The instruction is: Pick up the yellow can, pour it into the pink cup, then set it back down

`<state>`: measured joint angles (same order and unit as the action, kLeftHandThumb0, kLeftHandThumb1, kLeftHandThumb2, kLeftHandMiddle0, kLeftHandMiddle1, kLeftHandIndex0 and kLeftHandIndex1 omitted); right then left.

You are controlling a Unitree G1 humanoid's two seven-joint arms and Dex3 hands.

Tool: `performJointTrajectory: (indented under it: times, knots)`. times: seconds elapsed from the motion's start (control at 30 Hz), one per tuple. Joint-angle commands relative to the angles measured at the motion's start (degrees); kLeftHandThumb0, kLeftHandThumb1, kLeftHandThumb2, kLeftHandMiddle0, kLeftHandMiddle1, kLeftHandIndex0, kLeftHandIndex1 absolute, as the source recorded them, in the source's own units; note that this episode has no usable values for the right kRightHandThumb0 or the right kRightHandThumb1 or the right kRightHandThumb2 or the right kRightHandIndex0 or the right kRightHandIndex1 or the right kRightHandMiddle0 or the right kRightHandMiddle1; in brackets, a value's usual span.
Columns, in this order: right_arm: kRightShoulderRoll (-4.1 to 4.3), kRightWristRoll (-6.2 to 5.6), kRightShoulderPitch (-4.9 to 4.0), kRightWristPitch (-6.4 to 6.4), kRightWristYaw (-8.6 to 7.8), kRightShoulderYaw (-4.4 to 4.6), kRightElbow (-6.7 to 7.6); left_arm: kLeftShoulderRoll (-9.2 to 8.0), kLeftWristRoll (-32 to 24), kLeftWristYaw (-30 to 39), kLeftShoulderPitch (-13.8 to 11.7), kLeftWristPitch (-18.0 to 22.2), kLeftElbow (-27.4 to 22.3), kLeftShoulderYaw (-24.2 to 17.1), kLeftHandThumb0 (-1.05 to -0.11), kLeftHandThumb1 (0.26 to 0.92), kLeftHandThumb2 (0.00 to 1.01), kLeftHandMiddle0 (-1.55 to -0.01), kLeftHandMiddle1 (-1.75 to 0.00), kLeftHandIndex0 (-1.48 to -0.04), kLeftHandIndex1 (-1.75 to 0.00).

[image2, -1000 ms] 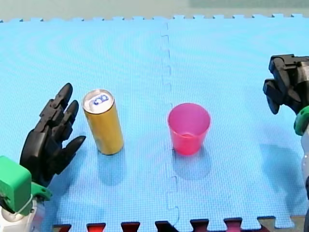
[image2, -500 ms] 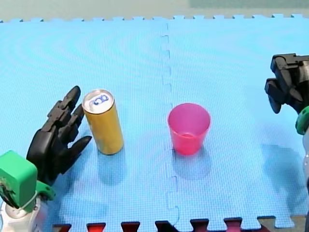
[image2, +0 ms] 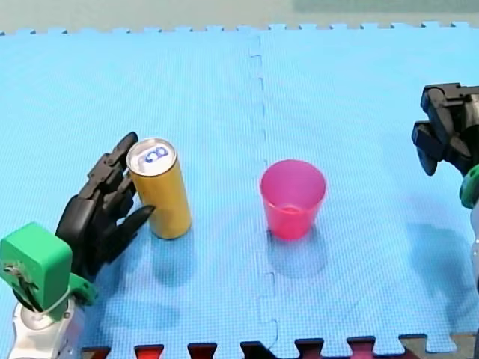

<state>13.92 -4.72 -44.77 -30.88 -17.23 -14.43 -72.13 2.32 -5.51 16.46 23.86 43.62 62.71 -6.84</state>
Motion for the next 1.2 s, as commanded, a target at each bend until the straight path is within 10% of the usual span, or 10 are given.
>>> performJointTrajectory:
  times: [0.0,1.17]
  knots:
    - [0.12,-0.14,0.11,-0.11,0.09,-0.01,0.19,-0.01,-0.26,0.28,0.39,-0.22,0.22,-0.23,-1.048,0.821,0.00,-0.13,0.00,-0.17,0.00]
    - [0.55,0.66,1.39,-0.49,1.85,1.49,1.82,0.00,1.00,2.94,3.20,-2.45,3.05,0.83,-1.048,0.777,0.00,-0.10,0.00,-0.16,0.00]
